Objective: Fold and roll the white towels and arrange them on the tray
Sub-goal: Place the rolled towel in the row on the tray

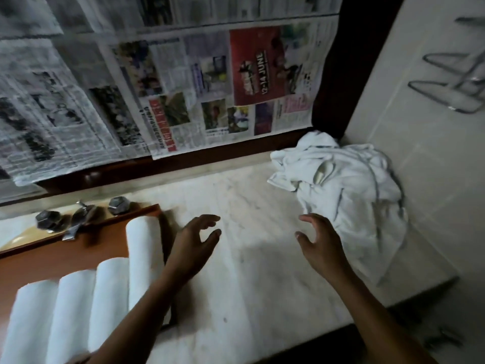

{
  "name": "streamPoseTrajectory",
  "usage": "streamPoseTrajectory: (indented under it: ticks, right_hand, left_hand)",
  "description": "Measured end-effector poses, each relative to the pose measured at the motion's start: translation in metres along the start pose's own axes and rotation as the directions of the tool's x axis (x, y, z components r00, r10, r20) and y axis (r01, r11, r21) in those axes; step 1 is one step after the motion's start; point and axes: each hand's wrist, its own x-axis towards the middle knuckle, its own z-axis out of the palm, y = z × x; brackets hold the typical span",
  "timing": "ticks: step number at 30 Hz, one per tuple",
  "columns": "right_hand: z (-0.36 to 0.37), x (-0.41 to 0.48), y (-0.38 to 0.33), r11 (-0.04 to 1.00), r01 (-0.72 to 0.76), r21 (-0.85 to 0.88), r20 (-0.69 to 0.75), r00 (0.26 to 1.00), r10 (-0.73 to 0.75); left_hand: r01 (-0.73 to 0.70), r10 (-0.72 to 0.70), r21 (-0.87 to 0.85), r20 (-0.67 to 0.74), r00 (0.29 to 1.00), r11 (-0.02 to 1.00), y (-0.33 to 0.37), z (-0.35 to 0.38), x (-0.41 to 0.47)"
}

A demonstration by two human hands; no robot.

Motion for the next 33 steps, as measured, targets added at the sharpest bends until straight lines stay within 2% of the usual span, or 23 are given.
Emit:
streamPoseTrajectory:
  ticks: [5,9,14,17,18,20,23,26,30,33]
  right_hand:
    - [-0.05,0.081,0.056,0.994,-0.021,-0.104,-0.087,0.996,0.012]
    - [-0.06,0.152,0.082,0.984,-0.059,-0.167,-0.017,0.998,0.056]
    - [-0.048,0.226,0.106,0.905,-0.041,-0.424,0.089,0.992,0.087]
    - [-0.048,0.249,0.112,0.88,-0.014,-0.475,0.072,0.996,0.055]
    - [-0.05,0.251,0.111,0.903,-0.034,-0.427,0.044,0.997,0.058]
    - [-0.06,0.254,0.098,0.973,-0.055,-0.224,-0.017,0.998,0.052]
    - [-0.087,0.25,0.063,0.999,0.027,0.03,-0.089,0.996,-0.024]
    - [-0.117,0.239,0.022,0.978,0.131,0.163,-0.085,0.989,-0.118]
    - [-0.15,0.218,-0.029,0.911,0.308,0.273,-0.035,0.95,-0.311]
    - [-0.17,0.207,-0.049,0.882,0.351,0.313,-0.053,0.934,-0.353]
  left_hand:
    - [0.016,-0.012,-0.079,0.044,0.999,0.997,0.05,0.075,0.048]
    - [0.029,-0.021,-0.091,0.085,0.996,0.995,0.075,0.118,0.082]
    - [0.064,-0.053,-0.087,0.118,0.992,0.994,0.088,0.156,0.11]
    - [0.089,-0.076,-0.084,0.144,0.987,0.993,0.093,0.169,0.118]
    - [0.098,-0.086,-0.085,0.143,0.986,0.992,0.093,0.169,0.119]
    - [0.114,-0.104,-0.083,0.119,0.988,0.99,0.093,0.168,0.123]
    - [0.102,-0.1,-0.049,0.058,0.993,0.994,0.103,0.166,0.13]
    - [0.077,-0.078,-0.066,-0.009,0.997,0.995,0.129,0.167,0.145]
    - [-0.026,0.03,-0.056,0.074,0.997,0.998,0.182,0.173,0.162]
    - [-0.067,0.08,-0.262,0.04,0.996,0.963,0.213,0.161,0.156]
